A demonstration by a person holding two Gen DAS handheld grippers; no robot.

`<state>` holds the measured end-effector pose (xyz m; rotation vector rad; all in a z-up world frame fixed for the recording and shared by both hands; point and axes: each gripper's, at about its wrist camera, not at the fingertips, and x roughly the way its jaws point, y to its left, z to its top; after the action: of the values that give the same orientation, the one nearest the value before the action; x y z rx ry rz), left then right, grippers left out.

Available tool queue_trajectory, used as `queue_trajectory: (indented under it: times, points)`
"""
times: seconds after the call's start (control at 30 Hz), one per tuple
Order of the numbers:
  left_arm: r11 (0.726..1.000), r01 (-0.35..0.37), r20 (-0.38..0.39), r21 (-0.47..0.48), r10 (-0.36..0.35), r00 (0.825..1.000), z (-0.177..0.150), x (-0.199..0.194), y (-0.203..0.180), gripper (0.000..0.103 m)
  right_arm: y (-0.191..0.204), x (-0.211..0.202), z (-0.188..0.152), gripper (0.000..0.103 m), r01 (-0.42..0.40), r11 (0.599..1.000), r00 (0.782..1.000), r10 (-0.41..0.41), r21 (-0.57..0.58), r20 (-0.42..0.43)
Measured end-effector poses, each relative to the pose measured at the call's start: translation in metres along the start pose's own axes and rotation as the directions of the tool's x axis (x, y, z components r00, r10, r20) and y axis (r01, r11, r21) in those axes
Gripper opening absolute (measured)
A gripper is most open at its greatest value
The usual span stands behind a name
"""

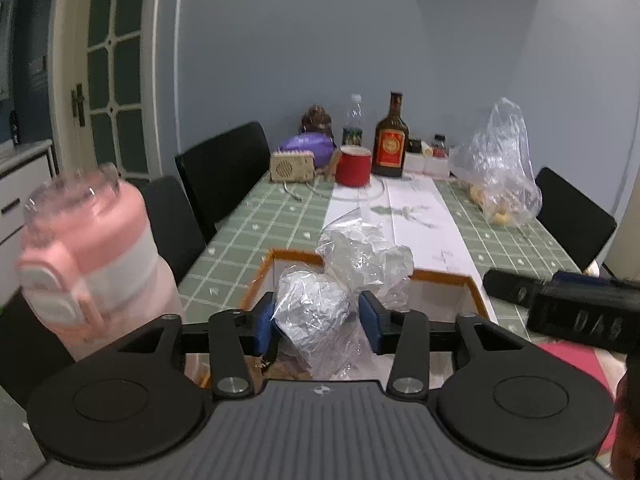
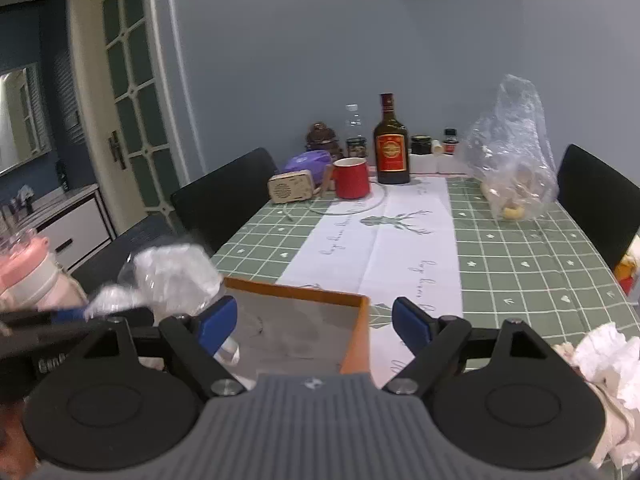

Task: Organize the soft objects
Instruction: 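Open left tool to drop the foil item into the box while right tool releases bag, then move both tools back to the table and reach the left tool toward the pink sock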

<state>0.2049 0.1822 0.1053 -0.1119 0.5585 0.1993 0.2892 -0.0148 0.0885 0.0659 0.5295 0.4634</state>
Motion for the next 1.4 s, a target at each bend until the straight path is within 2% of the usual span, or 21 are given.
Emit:
queue_trajectory:
  times: [0.03,0.07,0.1,0.17,0.4,0.6,0.7,0.8,0.97,1.07,1.17,1.3,1.4]
  points:
    - [1.0,0.006,-0.003,0.0,-0.006,1.0,-0.001,0.001,0.0,0.057,-0.001,-0.001,0.0,0.083,-0.002,1.0,1.0,0.002,0.001,0.003]
    - [1.0,0.01,0.005,-0.001,-0.01,1.0,-0.001,0.0,0.001,0.067,-0.003,-0.003,0.001,0.083,-0.008,1.0,1.0,0.008,0.005,0.006]
    - [1.0,0.014,0.019,0.001,-0.014,1.0,-0.002,-0.001,0.001,0.081,-0.003,-0.004,0.001,0.083,-0.013,1.0,1.0,0.013,0.011,0.008]
    - [1.0,0.021,0.039,0.019,-0.022,0.999,-0.002,-0.003,0.0,0.095,-0.005,-0.007,0.002,0.083,-0.021,1.0,1.0,0.021,0.019,0.014]
    - [0.999,0.041,0.072,-0.019,-0.04,0.997,0.0,-0.013,0.003,0.097,-0.008,-0.011,0.003,0.083,-0.046,0.998,0.999,0.045,0.036,0.018]
    - [0.999,-0.021,0.147,0.035,0.016,0.989,0.002,-0.035,-0.001,0.098,-0.008,-0.024,0.006,0.083,-0.05,0.998,0.998,0.048,0.043,0.047]
    - [0.999,-0.051,0.19,0.007,0.048,0.981,0.004,-0.049,-0.002,0.098,-0.009,-0.04,0.009,0.083,-0.086,0.994,0.994,0.081,0.066,0.073]
    - [1.0,-0.029,0.215,0.011,0.026,0.976,0.009,-0.063,-0.003,0.098,-0.005,-0.066,0.009,0.084,-0.12,0.992,0.985,0.113,0.049,0.128]
    - [0.997,-0.023,0.266,0.079,0.001,0.964,0.013,-0.088,-0.02,0.101,-0.011,-0.102,0.005,0.089,-0.112,0.994,0.978,0.106,0.022,0.179]
    - [0.994,-0.007,0.303,0.111,-0.027,0.952,0.014,-0.101,-0.038,0.101,-0.024,-0.116,0.006,0.09,-0.061,0.998,0.981,0.053,0.033,0.184]
    - [0.992,0.057,0.309,0.116,-0.091,0.947,0.014,-0.111,-0.054,0.103,-0.041,-0.134,0.002,0.09,-0.025,0.998,0.98,0.013,0.061,0.201]
    - [0.976,0.167,0.285,0.142,-0.202,0.937,0.01,-0.115,-0.077,0.103,-0.066,-0.153,-0.009,0.09,0.015,0.997,0.979,-0.029,0.072,0.203]
    - [0.968,0.193,0.268,0.159,-0.231,0.935,0.004,-0.117,-0.095,0.103,-0.088,-0.162,-0.021,0.09,0.057,0.994,0.979,-0.074,0.093,0.189]
